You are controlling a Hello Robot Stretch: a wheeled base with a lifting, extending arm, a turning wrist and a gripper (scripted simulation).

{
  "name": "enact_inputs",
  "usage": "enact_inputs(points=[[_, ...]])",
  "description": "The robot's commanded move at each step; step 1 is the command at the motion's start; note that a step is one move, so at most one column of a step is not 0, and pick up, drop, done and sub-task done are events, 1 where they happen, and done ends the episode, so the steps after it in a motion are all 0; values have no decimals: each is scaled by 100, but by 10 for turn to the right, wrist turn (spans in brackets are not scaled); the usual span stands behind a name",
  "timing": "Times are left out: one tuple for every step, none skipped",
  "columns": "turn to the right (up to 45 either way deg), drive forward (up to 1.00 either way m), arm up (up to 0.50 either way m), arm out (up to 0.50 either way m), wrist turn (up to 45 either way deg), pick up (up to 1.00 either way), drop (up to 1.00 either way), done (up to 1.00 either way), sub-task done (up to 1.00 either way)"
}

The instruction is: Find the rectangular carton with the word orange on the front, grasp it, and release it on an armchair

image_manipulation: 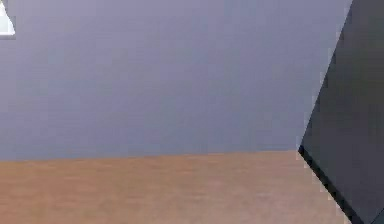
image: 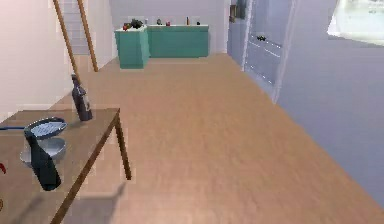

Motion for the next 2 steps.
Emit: enact_inputs(points=[[0,100,0,0,0,0,0,0,0],[-30,0,0,0,0,0,0,0,0]])
